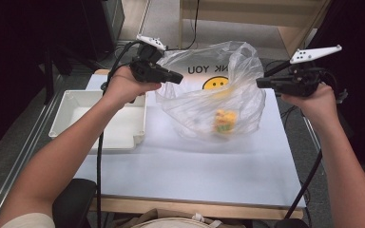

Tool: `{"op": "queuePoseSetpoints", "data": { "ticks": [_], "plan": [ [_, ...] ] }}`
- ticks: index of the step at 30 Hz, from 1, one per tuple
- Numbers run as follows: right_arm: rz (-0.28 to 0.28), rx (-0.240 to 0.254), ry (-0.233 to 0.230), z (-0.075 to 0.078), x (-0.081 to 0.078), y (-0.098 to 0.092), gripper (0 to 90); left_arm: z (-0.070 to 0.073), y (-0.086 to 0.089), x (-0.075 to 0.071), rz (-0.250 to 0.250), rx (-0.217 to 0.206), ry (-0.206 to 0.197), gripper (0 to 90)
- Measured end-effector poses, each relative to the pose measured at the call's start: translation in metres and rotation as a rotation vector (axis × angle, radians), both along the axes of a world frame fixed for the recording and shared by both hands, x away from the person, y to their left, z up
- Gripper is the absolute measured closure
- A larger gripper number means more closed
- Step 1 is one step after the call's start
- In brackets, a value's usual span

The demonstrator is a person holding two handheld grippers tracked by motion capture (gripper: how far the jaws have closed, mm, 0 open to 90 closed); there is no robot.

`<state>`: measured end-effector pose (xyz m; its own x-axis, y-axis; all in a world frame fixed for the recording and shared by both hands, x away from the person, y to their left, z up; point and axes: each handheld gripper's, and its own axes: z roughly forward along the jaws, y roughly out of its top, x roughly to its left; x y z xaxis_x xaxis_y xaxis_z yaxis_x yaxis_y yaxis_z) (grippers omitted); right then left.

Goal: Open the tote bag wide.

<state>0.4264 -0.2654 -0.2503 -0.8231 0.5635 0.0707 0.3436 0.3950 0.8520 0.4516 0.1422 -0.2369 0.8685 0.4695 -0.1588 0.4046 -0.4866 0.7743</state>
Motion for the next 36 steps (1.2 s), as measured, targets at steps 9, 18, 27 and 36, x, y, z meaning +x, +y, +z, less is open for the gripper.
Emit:
{"op": "queuePoseSetpoints", "data": {
  "ticks": [9,18,27,36],
  "plan": [
    [0.037,-0.038,-0.011,0.029,0.038,0.035,90.0,0.004,-0.015,0.032,-0.001,0.004,0.008,87.9],
    [0.063,-0.058,-0.018,0.043,0.069,0.08,90.0,0.005,-0.027,0.055,0.01,-0.021,0.012,87.9],
    [0.068,-0.104,0.015,0.028,0.091,0.12,90.0,-0.01,-0.034,0.061,0.036,-0.033,0.029,87.5],
    [0.045,-0.18,0.056,-0.003,0.087,0.109,90.0,-0.021,-0.031,0.06,0.049,-0.037,0.047,86.7]
  ]
}}
